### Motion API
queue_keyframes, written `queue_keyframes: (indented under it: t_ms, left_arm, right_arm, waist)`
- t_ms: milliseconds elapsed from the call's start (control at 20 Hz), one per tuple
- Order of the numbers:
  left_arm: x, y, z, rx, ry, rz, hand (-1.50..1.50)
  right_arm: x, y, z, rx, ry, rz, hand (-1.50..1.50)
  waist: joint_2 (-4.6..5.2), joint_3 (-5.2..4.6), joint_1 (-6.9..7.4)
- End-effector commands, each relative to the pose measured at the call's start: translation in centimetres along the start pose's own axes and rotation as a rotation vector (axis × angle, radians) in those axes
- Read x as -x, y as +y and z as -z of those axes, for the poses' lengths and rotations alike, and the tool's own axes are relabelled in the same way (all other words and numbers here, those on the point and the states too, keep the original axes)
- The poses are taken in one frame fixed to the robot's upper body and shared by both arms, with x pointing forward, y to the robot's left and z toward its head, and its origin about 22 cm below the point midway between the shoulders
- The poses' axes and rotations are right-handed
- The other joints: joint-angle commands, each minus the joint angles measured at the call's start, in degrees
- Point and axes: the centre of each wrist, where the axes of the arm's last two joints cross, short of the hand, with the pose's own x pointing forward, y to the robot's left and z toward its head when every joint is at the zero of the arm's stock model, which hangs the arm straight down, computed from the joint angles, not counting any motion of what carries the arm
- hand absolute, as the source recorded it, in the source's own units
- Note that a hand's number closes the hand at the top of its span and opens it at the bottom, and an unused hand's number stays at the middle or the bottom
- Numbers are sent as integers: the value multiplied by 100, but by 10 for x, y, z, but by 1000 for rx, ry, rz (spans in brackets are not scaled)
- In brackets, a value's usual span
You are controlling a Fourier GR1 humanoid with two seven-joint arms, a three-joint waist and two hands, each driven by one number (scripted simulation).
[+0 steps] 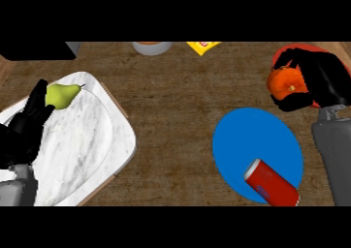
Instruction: Pick the squash from the plate and place it in the bowl
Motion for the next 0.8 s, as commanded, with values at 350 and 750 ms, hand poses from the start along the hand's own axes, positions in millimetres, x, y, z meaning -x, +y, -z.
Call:
queue_keyframes:
  t_ms: [350,750]
  left_arm:
    - [-6,-15,3,27,-4,2,0]
    - [-20,-5,3,23,-35,-19,0]
  right_arm:
    - [47,-66,15,132,129,118,150]
    - [98,-35,53,105,167,214,150]
  waist:
    - [49,5,134]
    - [82,10,251]
